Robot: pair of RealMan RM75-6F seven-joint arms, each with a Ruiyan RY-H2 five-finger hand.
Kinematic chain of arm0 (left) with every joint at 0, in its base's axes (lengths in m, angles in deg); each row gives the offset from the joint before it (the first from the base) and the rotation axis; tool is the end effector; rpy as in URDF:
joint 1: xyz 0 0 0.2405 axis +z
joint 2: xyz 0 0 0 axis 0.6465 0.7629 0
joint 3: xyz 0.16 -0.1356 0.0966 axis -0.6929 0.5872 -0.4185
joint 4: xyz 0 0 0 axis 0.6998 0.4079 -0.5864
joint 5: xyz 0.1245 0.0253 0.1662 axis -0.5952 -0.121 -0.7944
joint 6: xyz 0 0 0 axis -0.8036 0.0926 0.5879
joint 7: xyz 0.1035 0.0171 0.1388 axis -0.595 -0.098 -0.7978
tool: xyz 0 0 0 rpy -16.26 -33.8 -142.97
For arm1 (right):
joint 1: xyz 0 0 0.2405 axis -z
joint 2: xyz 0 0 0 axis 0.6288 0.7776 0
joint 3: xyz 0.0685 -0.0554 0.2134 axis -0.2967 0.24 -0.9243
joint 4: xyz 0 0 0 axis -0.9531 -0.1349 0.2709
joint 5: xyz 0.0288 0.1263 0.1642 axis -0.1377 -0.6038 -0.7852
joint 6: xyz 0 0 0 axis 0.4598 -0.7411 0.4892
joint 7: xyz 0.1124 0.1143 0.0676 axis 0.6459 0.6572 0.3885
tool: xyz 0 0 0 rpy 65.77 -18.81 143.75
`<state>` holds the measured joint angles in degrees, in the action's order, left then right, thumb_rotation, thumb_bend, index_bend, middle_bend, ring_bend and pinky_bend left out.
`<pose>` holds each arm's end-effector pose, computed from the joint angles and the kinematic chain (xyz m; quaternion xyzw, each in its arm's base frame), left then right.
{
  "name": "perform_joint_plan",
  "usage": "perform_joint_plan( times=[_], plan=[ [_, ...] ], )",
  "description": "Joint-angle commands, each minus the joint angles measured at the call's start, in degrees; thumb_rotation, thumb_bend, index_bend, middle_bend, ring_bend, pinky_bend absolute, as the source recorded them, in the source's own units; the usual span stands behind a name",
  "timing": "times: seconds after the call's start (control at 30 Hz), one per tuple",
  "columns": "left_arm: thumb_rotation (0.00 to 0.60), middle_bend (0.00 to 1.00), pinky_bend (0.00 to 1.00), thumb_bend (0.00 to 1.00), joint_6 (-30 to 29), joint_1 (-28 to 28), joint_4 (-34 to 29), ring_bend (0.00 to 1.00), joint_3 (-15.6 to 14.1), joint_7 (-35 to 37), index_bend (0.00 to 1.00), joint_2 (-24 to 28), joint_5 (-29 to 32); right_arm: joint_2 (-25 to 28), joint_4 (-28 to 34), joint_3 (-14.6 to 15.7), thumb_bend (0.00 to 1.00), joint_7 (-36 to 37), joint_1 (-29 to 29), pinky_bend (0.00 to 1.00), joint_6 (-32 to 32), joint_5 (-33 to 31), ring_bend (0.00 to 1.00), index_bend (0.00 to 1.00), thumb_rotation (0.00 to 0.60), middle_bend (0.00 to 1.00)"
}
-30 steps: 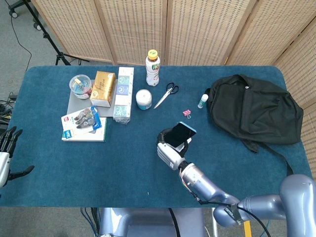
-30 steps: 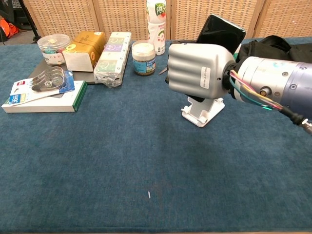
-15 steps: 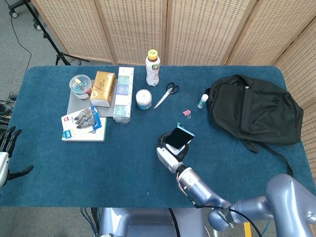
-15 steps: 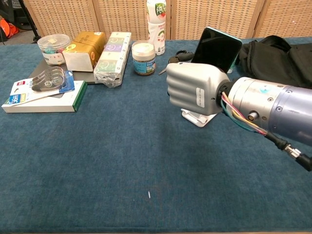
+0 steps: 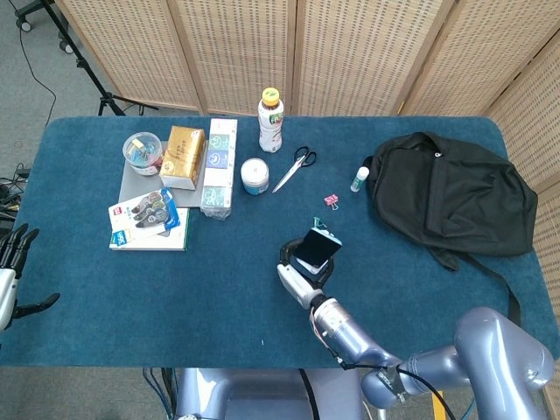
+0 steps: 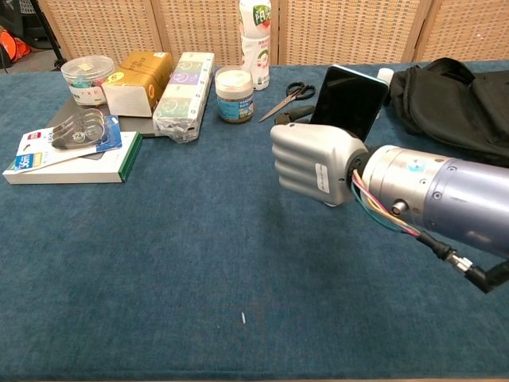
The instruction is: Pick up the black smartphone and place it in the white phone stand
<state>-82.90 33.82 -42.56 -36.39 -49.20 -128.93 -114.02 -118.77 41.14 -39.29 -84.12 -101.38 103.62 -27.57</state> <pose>-0.2936 0.2214 0.1576 -0.5792 -0.3983 -0.4092 0.5818 -0.0495 -0.2944 -0.0887 0.7924 0.3931 -0.0107 0.4663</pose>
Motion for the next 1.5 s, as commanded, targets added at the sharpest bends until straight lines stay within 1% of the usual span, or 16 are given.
perform_joint_plan(
  times=[0.03, 0.43, 0.57, 1.0, 1.07, 1.27, 1.37, 1.47, 1.5],
  plan=[
    [0.600, 0.00, 0.00, 0.00, 0.17, -0.08, 0.00, 0.00, -0.06, -0.05, 0.00, 0.02, 0.00, -0.25, -0.28, 0.35, 0.18, 0.22, -0.29, 0.44, -0.10, -0.35, 0.48, 0.42, 0.600, 0.48],
    [0.600, 0.00, 0.00, 0.00, 0.21, -0.11, -0.01, 0.00, -0.02, -0.19, 0.00, -0.01, 0.10, -0.95, -1.32, 1.62, 0.17, 1.73, -1.68, 0.44, 0.22, -1.08, 0.48, 0.42, 0.600, 0.45],
    [0.600, 0.00, 0.00, 0.00, 0.21, -0.09, -0.01, 0.00, 0.00, -0.09, 0.00, 0.06, 0.18, -1.02, -1.52, 2.17, 0.18, 0.83, -2.21, 0.44, 0.96, -1.42, 0.48, 0.42, 0.600, 0.45],
    [0.600, 0.00, 0.00, 0.00, 0.24, -0.11, -0.06, 0.00, 0.02, -0.09, 0.00, 0.12, 0.22, -1.12, -1.37, 4.22, 0.18, -1.10, -3.23, 0.44, 1.84, -2.57, 0.48, 0.42, 0.600, 0.44],
    [0.600, 0.00, 0.00, 0.00, 0.21, -0.08, -0.07, 0.00, -0.02, -0.05, 0.00, 0.14, 0.16, -1.28, -1.43, 4.74, 0.18, -2.24, -3.45, 0.44, 2.26, -2.88, 0.47, 0.43, 0.600, 0.43],
    [0.600, 0.00, 0.00, 0.00, 0.19, -0.07, -0.02, 0.00, 0.05, 0.19, 0.00, 0.22, 0.23, -1.42, -1.27, 5.39, 0.17, -2.41, -3.74, 0.44, 2.36, -3.49, 0.46, 0.43, 0.600, 0.41],
    [0.600, 0.00, 0.00, 0.00, 0.18, -0.06, -0.03, 0.00, 0.06, 0.20, 0.00, 0.24, 0.26, -1.47, -1.27, 5.51, 0.16, -2.20, -3.84, 0.44, 2.54, -3.63, 0.43, 0.43, 0.600, 0.38],
    [0.600, 0.00, 0.00, 0.00, 0.24, -0.07, -0.02, 0.00, 0.03, 0.22, 0.00, 0.25, 0.25, -1.36, -1.17, 5.82, 0.16, -1.62, -4.09, 0.44, 2.42, -3.02, 0.35, 0.43, 0.600, 0.31],
    [0.600, 0.00, 0.00, 0.00, 0.23, -0.07, -0.02, 0.00, 0.04, 0.22, 0.00, 0.25, 0.25, -1.33, -1.15, 5.85, 0.16, -1.49, -4.10, 0.43, 2.43, -2.98, 0.31, 0.41, 0.600, 0.27]
  ],
)
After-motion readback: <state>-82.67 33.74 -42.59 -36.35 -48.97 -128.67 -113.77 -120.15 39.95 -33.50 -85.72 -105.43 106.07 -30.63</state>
